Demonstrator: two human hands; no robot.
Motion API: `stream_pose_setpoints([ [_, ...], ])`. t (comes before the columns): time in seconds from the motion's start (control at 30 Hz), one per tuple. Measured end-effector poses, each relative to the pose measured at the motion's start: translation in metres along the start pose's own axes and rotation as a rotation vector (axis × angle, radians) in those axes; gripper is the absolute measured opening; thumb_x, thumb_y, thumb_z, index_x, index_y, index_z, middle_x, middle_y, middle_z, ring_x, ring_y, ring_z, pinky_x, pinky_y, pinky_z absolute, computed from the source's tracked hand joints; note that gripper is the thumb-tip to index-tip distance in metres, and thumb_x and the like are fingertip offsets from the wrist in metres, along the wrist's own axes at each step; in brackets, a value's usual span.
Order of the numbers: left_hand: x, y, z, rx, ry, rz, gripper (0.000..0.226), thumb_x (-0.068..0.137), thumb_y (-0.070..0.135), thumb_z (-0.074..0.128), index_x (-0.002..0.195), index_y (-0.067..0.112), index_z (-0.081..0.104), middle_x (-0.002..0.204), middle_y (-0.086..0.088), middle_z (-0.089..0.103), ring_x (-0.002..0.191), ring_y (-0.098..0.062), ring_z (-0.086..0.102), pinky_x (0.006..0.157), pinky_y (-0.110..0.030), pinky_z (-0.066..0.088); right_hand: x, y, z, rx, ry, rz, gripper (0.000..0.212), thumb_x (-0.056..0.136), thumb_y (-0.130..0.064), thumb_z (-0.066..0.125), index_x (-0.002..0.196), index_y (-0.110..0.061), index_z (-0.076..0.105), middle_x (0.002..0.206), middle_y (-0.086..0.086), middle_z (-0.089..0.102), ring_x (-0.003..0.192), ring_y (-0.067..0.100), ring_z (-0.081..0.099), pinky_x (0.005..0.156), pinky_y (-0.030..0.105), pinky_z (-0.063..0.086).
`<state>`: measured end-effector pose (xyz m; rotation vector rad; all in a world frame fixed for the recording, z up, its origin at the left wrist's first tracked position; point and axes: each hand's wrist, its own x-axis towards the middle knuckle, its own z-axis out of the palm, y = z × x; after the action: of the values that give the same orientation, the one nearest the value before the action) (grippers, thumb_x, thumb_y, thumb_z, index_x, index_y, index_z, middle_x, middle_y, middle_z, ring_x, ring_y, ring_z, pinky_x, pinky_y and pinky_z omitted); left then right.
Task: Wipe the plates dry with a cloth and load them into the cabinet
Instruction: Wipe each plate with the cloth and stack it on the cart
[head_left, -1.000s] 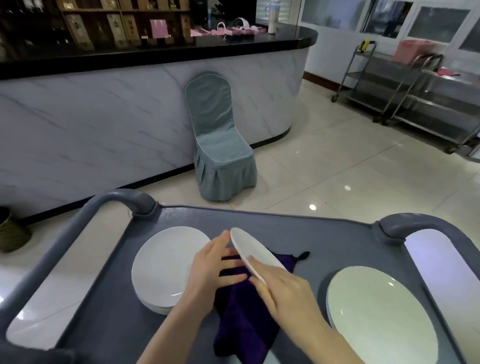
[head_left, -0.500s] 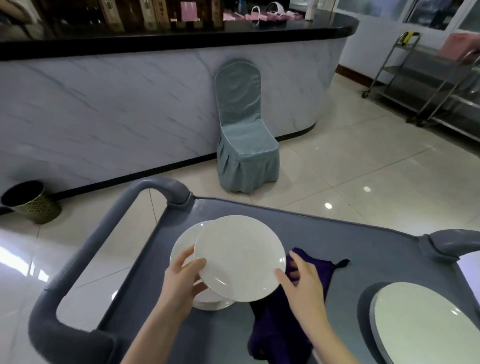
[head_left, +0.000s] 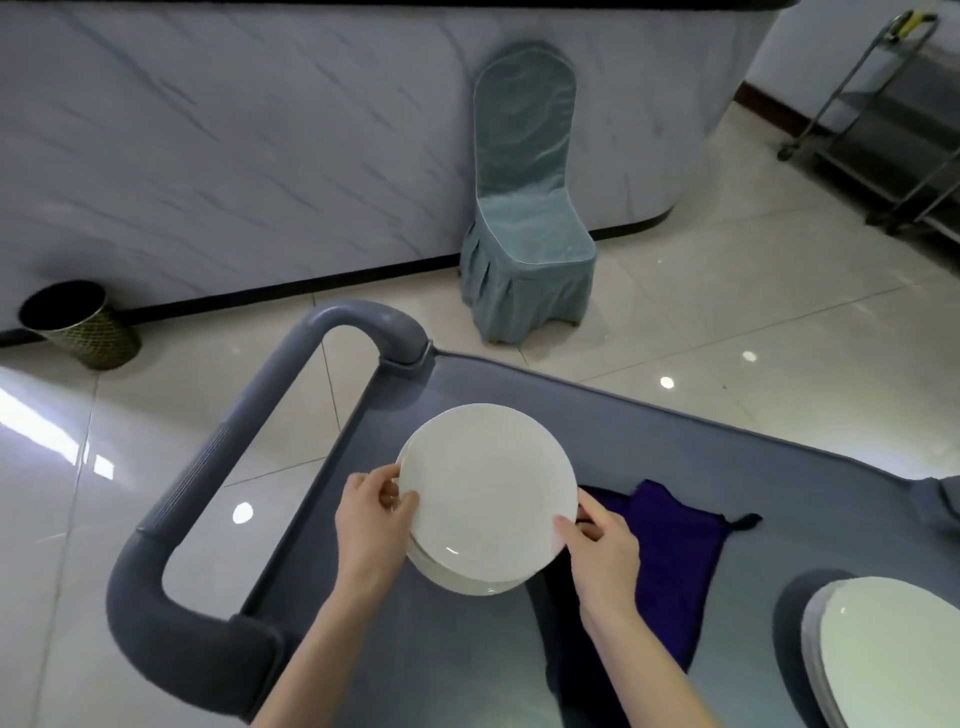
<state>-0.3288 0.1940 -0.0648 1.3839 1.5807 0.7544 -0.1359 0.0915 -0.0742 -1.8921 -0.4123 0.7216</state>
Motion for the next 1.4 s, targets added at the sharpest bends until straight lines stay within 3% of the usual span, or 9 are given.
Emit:
stream_pose_setpoints([
  [0.23,-0.004,-0.004,0.0,0.019,0.104,-0.008,0.03,0.086,0.005,0.063,0.108,0.022,0.075,0.095,0.007,0.052,0.081,-0.005,0.056,0.068,-0.002,0.037,0.002,0.008,0.013,-0.124,0.025,-0.041,0.042,0.085,-0.002,0.07,0.12,-0.025,0.071,0.101,-0.003,0.055,0.081,0.009,0.06,0.068,0.014,0.042],
  [0.53,-0.011,-0.011,0.007,0.108,0.128,0.061,0.024,0.09,0.007,0.062,0.107,0.019,0.073,0.091,0.009,0.046,0.084,-0.009,0.052,0.074,-0.015,0.039,0.003,0.008,0.007,-0.211,-0.041,-0.098,0.043,0.089,-0.007,0.069,0.13,-0.022,0.066,0.104,0.002,0.052,0.084,0.015,0.061,0.076,0.019,0.043],
  [0.7,-0.016,-0.005,0.006,0.29,0.158,0.149,0.03,0.091,0.018,0.066,0.122,0.017,0.067,0.103,0.005,0.047,0.101,-0.018,0.046,0.083,-0.028,0.04,0.004,0.0,-0.012,-0.153,-0.128,-0.115,0.03,0.092,-0.015,0.069,0.119,-0.029,0.067,0.104,-0.002,0.056,0.086,0.009,0.06,0.076,0.016,0.043],
  [0.8,-0.034,0.011,0.023,0.24,0.189,0.243,0.026,0.092,0.016,0.063,0.118,0.019,0.068,0.103,0.008,0.052,0.095,-0.015,0.055,0.08,-0.027,0.042,0.006,-0.005,-0.044,-0.121,-0.147,-0.193,0.018,0.092,-0.016,0.069,0.101,-0.032,0.072,0.1,-0.007,0.064,0.086,0.002,0.062,0.072,0.007,0.044],
  [0.9,-0.06,0.033,0.062,0.198,0.022,0.348,0.018,0.093,0.012,0.06,0.102,0.022,0.072,0.093,0.015,0.059,0.084,-0.003,0.059,0.077,-0.017,0.045,0.008,-0.006,-0.092,-0.177,-0.146,-0.284,0.016,0.093,-0.017,0.068,0.097,-0.031,0.075,0.094,-0.011,0.068,0.086,-0.002,0.061,0.075,0.007,0.045],
  [1.0,-0.09,0.053,0.112,0.248,-0.178,0.467,0.021,0.095,0.013,0.058,0.106,0.022,0.073,0.09,0.016,0.06,0.08,-0.001,0.058,0.074,-0.007,0.039,0.013,-0.002,-0.149,-0.273,-0.111,-0.353,0.017,0.094,-0.018,0.068,0.095,-0.034,0.073,0.093,-0.013,0.067,0.085,-0.001,0.062,0.074,0.008,0.045],
  [1.1,-0.121,0.07,0.166,0.309,-0.325,0.587,0.019,0.096,0.02,0.059,0.11,0.025,0.071,0.092,0.017,0.06,0.083,-0.002,0.056,0.076,-0.014,0.041,0.019,0.014,-0.213,-0.524,-0.058,-0.421,0.013,0.095,-0.025,0.067,0.106,-0.027,0.074,0.096,-0.017,0.061,0.087,0.002,0.058,0.078,0.011,0.039],
  [1.27,-0.175,0.084,0.25,0.417,-0.546,0.774,0.012,0.09,0.014,0.063,0.099,0.015,0.072,0.087,0.004,0.062,0.086,-0.016,0.056,0.073,-0.037,0.051,0.019,0.055,-0.311,-0.777,0.077,-0.346,0.022,0.091,-0.023,0.07,0.112,-0.016,0.072,0.108,0.002,0.06,0.103,0.025,0.055,0.088,0.032,0.046],
  [1.4,-0.207,0.089,0.298,0.558,-0.68,0.82,0.023,0.097,0.028,0.055,0.116,0.021,0.064,0.105,0.007,0.054,0.095,-0.011,0.054,0.073,-0.027,0.051,0.012,0.077,-0.368,-0.845,0.176,-0.138,0.021,0.088,-0.023,0.067,0.105,-0.011,0.066,0.106,0.003,0.048,0.104,0.028,0.048,0.081,0.036,0.045],
])
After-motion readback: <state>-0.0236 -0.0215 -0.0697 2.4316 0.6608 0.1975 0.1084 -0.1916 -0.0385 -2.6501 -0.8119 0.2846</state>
